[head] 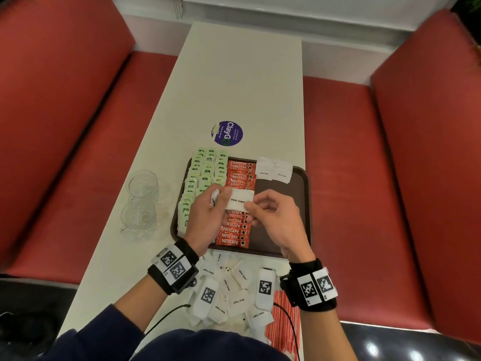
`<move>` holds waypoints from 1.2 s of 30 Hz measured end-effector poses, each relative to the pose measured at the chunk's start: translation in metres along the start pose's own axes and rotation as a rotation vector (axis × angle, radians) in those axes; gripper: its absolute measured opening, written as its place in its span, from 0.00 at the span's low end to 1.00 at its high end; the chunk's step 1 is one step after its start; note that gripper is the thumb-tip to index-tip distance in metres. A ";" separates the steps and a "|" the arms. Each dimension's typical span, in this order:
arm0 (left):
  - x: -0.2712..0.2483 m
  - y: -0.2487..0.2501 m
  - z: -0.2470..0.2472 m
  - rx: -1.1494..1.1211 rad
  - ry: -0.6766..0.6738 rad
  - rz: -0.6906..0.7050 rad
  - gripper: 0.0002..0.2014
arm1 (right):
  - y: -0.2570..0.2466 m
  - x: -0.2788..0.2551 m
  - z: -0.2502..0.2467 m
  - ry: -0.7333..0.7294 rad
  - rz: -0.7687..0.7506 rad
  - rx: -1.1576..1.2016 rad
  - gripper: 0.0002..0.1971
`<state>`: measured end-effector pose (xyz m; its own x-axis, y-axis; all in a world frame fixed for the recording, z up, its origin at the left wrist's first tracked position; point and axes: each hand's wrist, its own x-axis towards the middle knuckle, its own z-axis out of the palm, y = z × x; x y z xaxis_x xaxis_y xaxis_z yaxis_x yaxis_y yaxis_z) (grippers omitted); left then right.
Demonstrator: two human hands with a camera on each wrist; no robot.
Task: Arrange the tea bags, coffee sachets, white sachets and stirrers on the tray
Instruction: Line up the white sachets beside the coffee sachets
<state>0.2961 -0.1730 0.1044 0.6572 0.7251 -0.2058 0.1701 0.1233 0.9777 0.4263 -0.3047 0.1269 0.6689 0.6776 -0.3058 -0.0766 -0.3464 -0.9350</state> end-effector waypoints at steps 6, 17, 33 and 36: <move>0.010 0.000 0.008 0.058 -0.033 -0.010 0.12 | 0.010 0.015 -0.007 0.012 -0.005 -0.031 0.03; -0.001 -0.016 -0.023 -0.236 -0.030 -0.267 0.15 | 0.081 0.136 -0.063 0.318 0.030 -0.346 0.05; -0.007 -0.014 -0.036 -0.406 0.034 -0.346 0.11 | 0.106 0.182 -0.035 0.362 0.030 -0.625 0.08; -0.007 -0.010 -0.034 -0.428 0.039 -0.352 0.13 | 0.101 0.177 -0.030 0.393 0.029 -0.681 0.09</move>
<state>0.2650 -0.1562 0.0977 0.5859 0.6137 -0.5292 0.0556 0.6210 0.7818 0.5590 -0.2388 -0.0161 0.8957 0.4270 -0.1241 0.2868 -0.7680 -0.5727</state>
